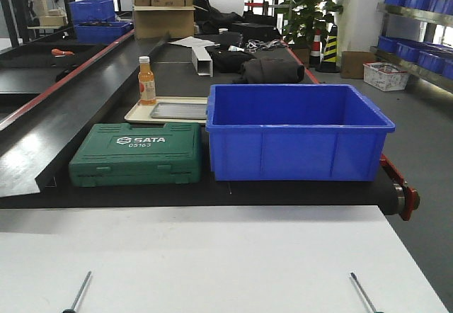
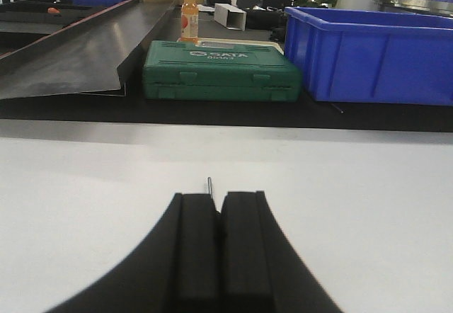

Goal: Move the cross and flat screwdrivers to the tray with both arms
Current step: 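Lower both grippers over the two green-handled screwdrivers on the table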

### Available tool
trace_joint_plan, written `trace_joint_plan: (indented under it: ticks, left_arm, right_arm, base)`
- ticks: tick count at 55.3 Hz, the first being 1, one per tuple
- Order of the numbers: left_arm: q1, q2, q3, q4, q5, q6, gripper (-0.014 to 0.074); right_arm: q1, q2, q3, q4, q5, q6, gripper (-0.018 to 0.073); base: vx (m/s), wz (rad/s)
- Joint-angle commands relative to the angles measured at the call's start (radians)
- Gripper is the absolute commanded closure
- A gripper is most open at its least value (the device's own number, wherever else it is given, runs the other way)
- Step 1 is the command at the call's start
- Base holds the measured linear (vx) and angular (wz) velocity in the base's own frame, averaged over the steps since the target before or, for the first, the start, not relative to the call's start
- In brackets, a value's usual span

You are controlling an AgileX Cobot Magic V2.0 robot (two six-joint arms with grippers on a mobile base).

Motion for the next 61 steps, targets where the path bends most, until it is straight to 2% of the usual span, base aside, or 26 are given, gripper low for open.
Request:
trace_joint_plan:
  ticks: [1, 25, 39, 46, 52, 57, 61]
  left_arm:
    - [-0.003, -0.002, -0.025, -0.001, -0.087, -0.003, 0.0602]
    - [-0.003, -0.002, -0.025, -0.001, -0.091, -0.003, 0.0602]
    - [-0.003, -0.002, -0.025, -0.001, -0.146, -0.003, 0.0602]
    - [-0.003, -0.002, -0.026, -0.01, -0.23, -0.011, 0.0602]
    - [-0.003, -0.002, -0.029, -0.013, -0.307, -0.068, 0.0602]
    - [-0.003, -0.002, -0.057, -0.01, -0.328, -0.066, 0.0599]
    - [-0.003, 0.004, -0.098, -0.01, -0.323, -0.052, 0.0594]
  right_arm:
    - [0.001, 0.018, 0.005, -0.007, -0.081, -0.002, 0.0567]
    - [0.001, 0.018, 0.005, -0.007, -0.081, -0.002, 0.0567]
    - [0.001, 0.018, 0.005, -0.007, -0.089, -0.002, 0.0567]
    - [0.001, 0.018, 0.005, -0.007, -0.126, -0.004, 0.0567]
    - [0.001, 0.018, 0.005, -0.013, -0.213, -0.015, 0.0567]
    - [0.001, 0.018, -0.006, -0.013, -0.343, -0.014, 0.0567]
    - [0.001, 0.037, -0.06, -0.008, -0.318, -0.009, 0.0567]
  base:
    - [0.0, 0.0]
    - [0.0, 0.0]
    - [0.0, 0.0]
    - [0.0, 0.0]
    - [0.0, 0.0]
    - [0.0, 0.0]
    - [0.0, 0.0]
